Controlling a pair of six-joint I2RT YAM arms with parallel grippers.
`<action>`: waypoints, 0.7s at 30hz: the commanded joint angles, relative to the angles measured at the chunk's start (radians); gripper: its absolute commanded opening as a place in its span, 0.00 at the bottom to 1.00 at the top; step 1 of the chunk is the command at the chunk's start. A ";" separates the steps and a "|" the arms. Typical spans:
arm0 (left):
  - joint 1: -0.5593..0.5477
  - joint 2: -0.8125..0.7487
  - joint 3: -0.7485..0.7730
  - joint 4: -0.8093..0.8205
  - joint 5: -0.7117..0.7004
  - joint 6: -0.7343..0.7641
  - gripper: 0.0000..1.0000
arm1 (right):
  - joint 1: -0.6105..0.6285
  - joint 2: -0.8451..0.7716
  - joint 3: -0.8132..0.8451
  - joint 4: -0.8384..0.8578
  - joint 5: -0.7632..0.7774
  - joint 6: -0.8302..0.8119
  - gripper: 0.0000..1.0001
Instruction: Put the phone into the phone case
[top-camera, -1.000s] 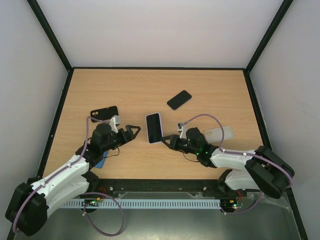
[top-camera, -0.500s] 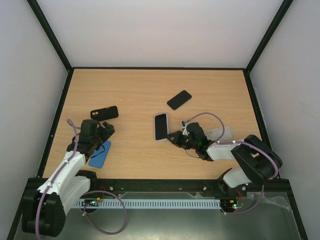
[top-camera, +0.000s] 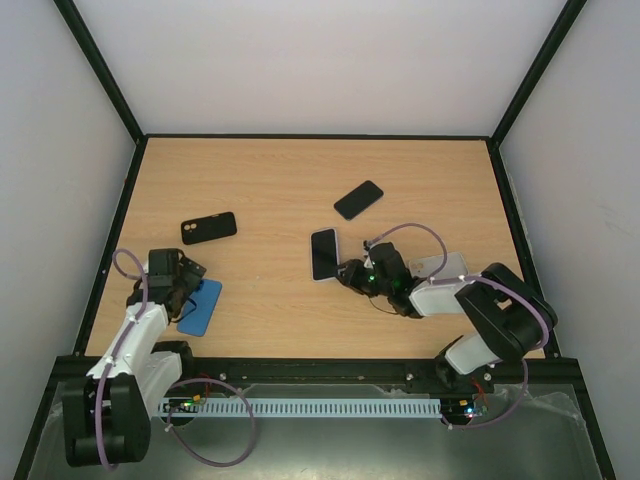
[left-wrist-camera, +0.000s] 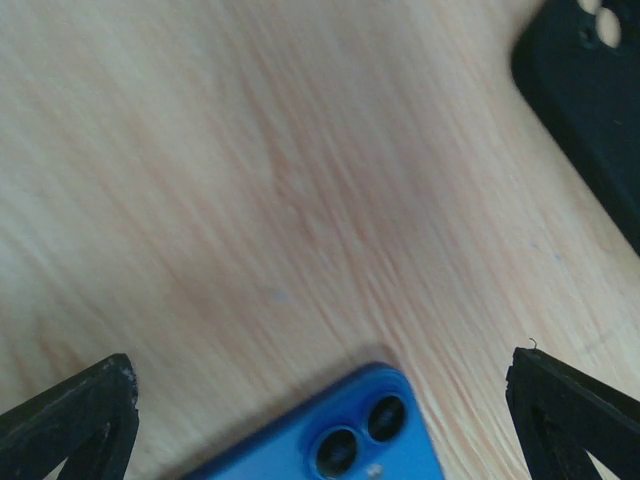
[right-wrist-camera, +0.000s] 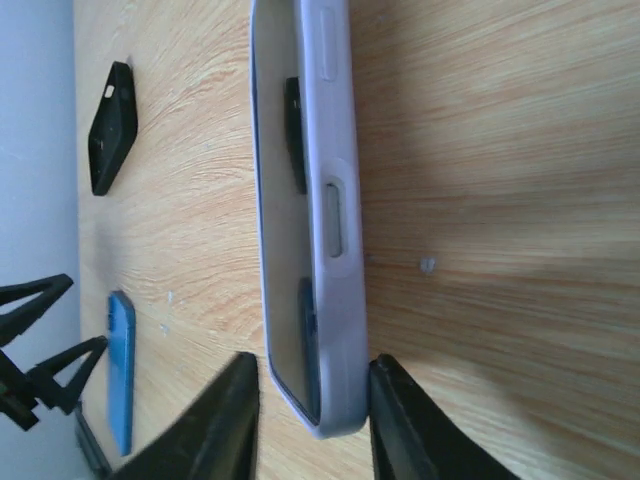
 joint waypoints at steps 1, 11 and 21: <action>0.023 -0.008 -0.019 -0.039 -0.078 -0.042 0.99 | -0.005 -0.051 0.042 -0.057 0.054 -0.034 0.36; 0.025 0.024 -0.046 -0.014 -0.037 -0.065 0.99 | -0.005 -0.196 0.040 -0.193 0.119 -0.075 0.84; 0.024 0.066 -0.077 -0.050 0.117 -0.133 0.99 | -0.005 -0.273 0.048 -0.249 0.154 -0.095 1.00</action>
